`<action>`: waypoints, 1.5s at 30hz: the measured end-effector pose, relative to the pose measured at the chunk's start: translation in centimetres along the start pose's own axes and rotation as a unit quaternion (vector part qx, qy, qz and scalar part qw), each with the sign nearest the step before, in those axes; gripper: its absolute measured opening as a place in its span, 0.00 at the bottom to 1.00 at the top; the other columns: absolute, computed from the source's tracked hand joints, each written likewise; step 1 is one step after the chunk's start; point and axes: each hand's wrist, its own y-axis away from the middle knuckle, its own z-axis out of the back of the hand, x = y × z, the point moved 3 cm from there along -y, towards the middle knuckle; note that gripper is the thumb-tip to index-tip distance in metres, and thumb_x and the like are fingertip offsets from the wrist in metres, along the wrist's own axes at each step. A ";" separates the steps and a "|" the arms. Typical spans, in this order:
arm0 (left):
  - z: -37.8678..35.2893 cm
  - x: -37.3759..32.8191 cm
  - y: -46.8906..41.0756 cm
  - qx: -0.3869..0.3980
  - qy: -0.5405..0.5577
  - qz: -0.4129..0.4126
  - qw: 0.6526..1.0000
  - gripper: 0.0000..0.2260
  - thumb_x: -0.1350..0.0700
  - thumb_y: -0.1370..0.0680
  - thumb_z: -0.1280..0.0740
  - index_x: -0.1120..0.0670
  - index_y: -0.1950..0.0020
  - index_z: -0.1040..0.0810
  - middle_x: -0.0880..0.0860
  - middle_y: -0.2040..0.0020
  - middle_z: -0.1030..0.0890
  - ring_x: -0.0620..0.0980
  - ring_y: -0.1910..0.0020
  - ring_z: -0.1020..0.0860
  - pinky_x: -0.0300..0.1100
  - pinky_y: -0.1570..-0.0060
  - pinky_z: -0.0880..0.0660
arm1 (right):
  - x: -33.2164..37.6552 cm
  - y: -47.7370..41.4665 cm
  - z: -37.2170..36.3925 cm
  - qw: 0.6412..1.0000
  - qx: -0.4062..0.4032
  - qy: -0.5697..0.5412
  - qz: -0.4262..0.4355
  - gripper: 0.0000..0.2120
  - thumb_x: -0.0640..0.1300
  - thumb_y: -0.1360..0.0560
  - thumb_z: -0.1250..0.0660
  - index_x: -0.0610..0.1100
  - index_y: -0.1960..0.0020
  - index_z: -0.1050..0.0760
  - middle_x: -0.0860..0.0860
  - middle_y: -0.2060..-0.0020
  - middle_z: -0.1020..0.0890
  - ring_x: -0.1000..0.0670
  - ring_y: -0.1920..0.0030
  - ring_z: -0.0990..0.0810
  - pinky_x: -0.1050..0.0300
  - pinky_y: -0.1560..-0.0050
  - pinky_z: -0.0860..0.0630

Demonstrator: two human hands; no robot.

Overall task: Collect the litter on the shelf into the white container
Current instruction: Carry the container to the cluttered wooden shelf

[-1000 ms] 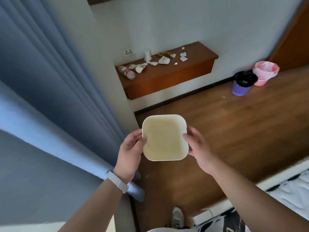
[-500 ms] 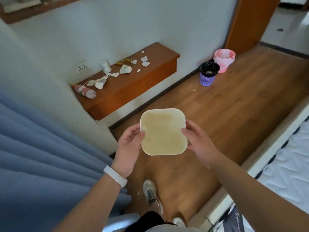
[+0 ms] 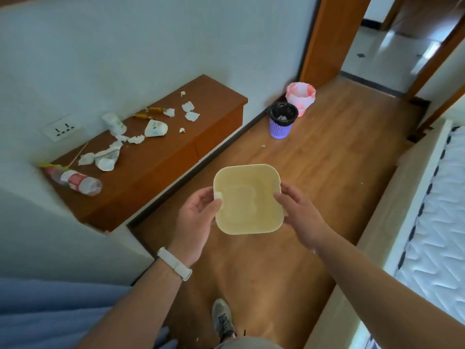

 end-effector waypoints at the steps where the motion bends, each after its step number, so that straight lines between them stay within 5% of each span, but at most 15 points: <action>1: 0.9 -0.3 -1.2 -0.001 0.008 0.004 1.000 0.13 0.57 0.22 0.31 0.50 0.38 0.23 0.50 0.44 0.17 0.50 0.44 0.19 0.50 0.47 0.20 | 0.4 -1.3 -1.0 1.000 -0.002 -0.003 -0.001 0.13 0.45 0.19 0.39 0.58 0.38 0.26 0.57 0.43 0.19 0.58 0.48 0.18 0.62 0.58 0.22; 9: 4.5 -1.9 -8.3 0.001 0.039 0.017 0.999 0.12 0.59 0.21 0.32 0.51 0.38 0.23 0.48 0.46 0.16 0.47 0.46 0.18 0.46 0.50 0.20 | 2.7 -8.2 -5.0 1.000 -0.003 -0.008 -0.005 0.14 0.42 0.19 0.40 0.52 0.35 0.26 0.52 0.43 0.18 0.56 0.51 0.19 0.55 0.52 0.21; 14: 3.4 -2.9 -12.9 0.010 0.028 0.024 0.999 0.13 0.58 0.22 0.32 0.52 0.37 0.23 0.50 0.44 0.16 0.50 0.45 0.18 0.50 0.47 0.20 | 4.0 -12.1 -3.8 1.000 -0.011 -0.018 -0.005 0.13 0.41 0.19 0.40 0.53 0.38 0.25 0.54 0.45 0.18 0.60 0.55 0.18 0.63 0.61 0.22; 32: -12.4 -9.5 -34.0 -0.110 0.022 -0.007 0.994 0.09 0.61 0.22 0.33 0.53 0.43 0.21 0.49 0.52 0.15 0.50 0.53 0.16 0.47 0.55 0.18 | 13.3 -36.2 10.1 0.998 0.066 0.011 0.011 0.13 0.46 0.20 0.40 0.58 0.39 0.25 0.57 0.45 0.18 0.56 0.48 0.18 0.56 0.52 0.21; 45: -14.2 -8.8 -44.3 -0.132 0.049 0.037 0.989 0.10 0.62 0.22 0.34 0.54 0.42 0.21 0.53 0.50 0.15 0.52 0.53 0.16 0.43 0.58 0.20 | 14.7 -47.2 11.3 0.996 0.071 0.020 -0.039 0.11 0.44 0.20 0.39 0.59 0.45 0.24 0.58 0.50 0.17 0.60 0.54 0.18 0.63 0.62 0.22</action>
